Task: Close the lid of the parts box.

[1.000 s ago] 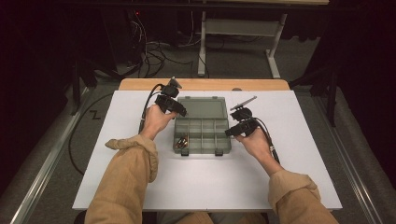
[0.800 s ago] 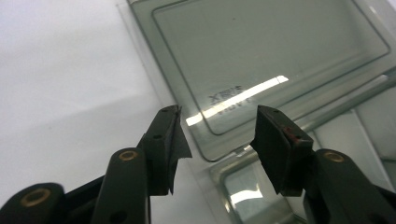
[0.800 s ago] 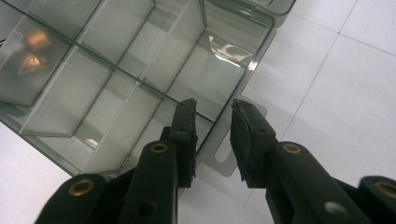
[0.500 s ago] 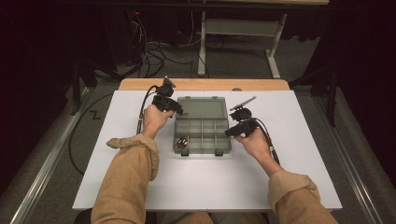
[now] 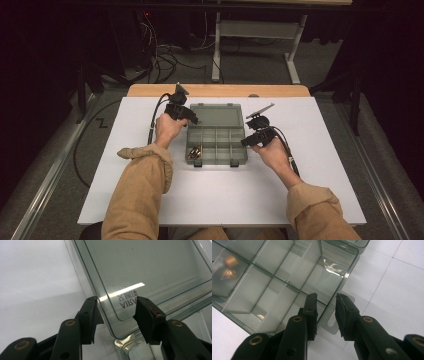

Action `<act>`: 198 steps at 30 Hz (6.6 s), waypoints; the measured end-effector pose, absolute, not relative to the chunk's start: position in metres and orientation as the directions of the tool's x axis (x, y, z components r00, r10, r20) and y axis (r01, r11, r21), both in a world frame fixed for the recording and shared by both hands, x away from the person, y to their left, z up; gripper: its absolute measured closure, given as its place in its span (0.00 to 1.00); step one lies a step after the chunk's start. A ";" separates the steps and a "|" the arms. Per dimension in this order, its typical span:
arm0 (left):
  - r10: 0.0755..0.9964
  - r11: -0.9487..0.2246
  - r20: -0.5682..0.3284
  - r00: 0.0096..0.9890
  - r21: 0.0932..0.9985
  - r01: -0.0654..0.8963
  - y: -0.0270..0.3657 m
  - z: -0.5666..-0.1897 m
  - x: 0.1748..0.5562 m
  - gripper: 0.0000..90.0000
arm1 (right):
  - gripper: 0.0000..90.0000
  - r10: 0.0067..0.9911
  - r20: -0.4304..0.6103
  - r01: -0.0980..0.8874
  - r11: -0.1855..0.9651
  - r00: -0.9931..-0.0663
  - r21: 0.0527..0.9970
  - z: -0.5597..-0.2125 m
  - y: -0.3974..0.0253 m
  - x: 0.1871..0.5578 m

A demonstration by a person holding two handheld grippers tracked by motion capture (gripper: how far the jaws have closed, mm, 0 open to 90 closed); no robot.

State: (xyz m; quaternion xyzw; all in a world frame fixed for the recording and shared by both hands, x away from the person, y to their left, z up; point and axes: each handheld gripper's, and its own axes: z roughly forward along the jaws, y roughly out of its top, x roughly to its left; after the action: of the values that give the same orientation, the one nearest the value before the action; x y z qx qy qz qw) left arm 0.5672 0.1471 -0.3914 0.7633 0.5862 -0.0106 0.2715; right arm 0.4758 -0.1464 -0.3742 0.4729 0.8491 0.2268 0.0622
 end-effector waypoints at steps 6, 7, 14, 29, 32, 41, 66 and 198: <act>0.886 -0.154 -0.353 0.300 0.387 0.909 0.148 -0.395 0.569 0.58 | 0.81 0.831 0.107 0.774 0.451 -0.545 0.444 -0.374 -0.146 0.476; 0.886 -0.155 -0.355 0.299 0.382 0.911 0.148 -0.397 0.570 0.57 | 0.81 0.832 0.106 0.774 0.451 -0.545 0.444 -0.374 -0.146 0.476; 0.869 -0.113 -0.413 0.271 0.367 0.923 0.151 -0.402 0.573 0.54 | 0.81 0.830 0.106 0.773 0.453 -0.547 0.445 -0.374 -0.146 0.476; 0.870 -0.134 -0.392 0.300 0.398 0.908 0.148 -0.398 0.570 0.54 | 0.82 0.835 0.111 0.780 0.444 -0.538 0.440 -0.374 -0.146 0.476; 0.866 -0.135 -0.393 0.308 0.409 0.902 0.149 -0.395 0.569 0.54 | 0.82 0.836 0.117 0.785 0.442 -0.535 0.434 -0.374 -0.146 0.477; 0.867 -0.140 -0.376 0.327 0.445 0.884 0.150 -0.386 0.565 0.55 | 0.82 0.835 0.118 0.787 0.446 -0.537 0.426 -0.373 -0.146 0.478; 0.869 -0.195 -0.310 0.386 0.502 0.843 0.150 -0.368 0.552 0.62 | 0.82 0.835 0.121 0.788 0.444 -0.537 0.426 -0.373 -0.146 0.478; 0.842 -0.340 -0.161 0.515 0.582 0.739 0.176 -0.344 0.477 0.94 | 1.00 0.799 0.101 0.699 0.450 -0.594 0.555 -0.321 -0.167 0.469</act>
State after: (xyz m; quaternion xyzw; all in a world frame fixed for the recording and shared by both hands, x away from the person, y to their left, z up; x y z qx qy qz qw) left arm 0.4768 0.1759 -0.3440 0.8143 0.4853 0.0840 0.3071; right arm 0.4694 -0.1671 -0.3213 0.4422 0.8469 0.2820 0.0879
